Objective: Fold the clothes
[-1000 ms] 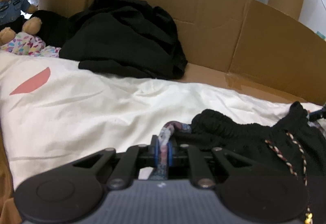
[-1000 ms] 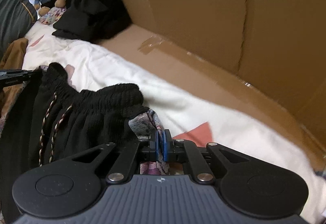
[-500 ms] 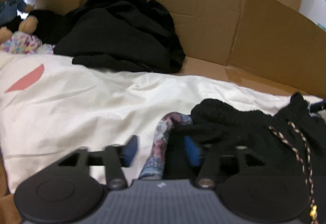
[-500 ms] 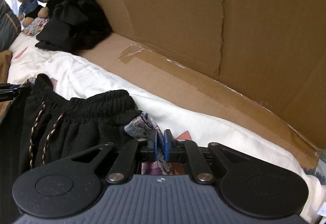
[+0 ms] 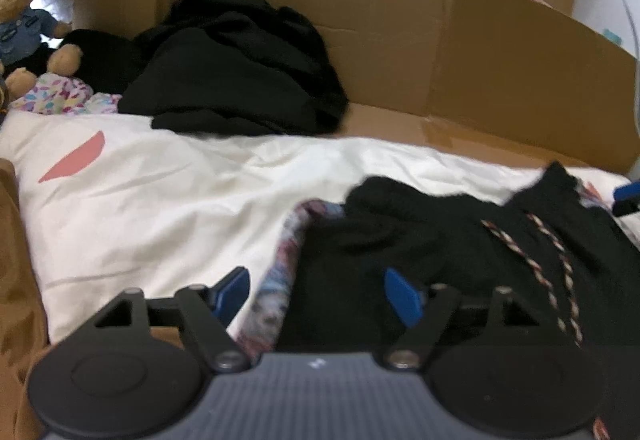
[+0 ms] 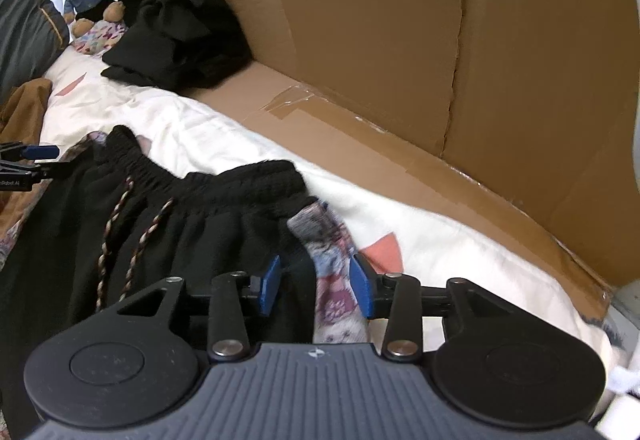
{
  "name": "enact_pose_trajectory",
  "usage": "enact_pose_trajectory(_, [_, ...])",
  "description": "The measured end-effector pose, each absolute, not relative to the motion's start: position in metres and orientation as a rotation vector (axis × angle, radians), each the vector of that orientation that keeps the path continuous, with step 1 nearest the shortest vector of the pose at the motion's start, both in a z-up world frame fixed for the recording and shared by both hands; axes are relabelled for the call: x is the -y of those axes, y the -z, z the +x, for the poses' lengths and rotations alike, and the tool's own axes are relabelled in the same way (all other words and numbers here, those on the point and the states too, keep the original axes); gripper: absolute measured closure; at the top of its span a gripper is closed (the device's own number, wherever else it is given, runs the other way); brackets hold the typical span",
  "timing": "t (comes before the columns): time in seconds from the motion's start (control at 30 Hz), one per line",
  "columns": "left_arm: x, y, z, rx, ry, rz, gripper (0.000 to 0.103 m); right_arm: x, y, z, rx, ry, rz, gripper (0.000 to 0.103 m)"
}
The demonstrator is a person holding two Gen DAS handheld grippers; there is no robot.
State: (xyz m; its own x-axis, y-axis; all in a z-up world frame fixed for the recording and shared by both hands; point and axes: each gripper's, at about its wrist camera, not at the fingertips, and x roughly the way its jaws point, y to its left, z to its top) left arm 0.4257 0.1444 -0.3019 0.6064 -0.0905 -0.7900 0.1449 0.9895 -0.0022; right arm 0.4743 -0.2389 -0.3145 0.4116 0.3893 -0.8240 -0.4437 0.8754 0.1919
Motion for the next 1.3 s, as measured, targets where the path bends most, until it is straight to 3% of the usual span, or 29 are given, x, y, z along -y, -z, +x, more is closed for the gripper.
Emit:
enact_pose_trajectory(0.1, [-0.136, 0.296, 0.412, -0.918, 0.148, 0.092, 0.015, 0.236, 0.310, 0.461, -1.024, -0.538, -0.086, 0.037])
enact_pose_trajectory(0.2, [-0.131, 0.291, 0.399, -0.917, 0.135, 0.100, 0.000, 0.235, 0.306, 0.448, -1.026, -0.546, -0.115, 0.028])
enact_pose_trajectory(0.63, [-0.118, 0.278, 0.343, -0.991, 0.201, 0.039, 0.000, 0.240, 0.293, 0.397, -1.037, -0.519, -0.113, 0.001])
enact_pose_trajectory(1.3, [-0.113, 0.268, 0.269, -1.054, 0.296, 0.037, 0.000, 0.248, 0.285, 0.327, -1.049, -0.462, -0.066, 0.000])
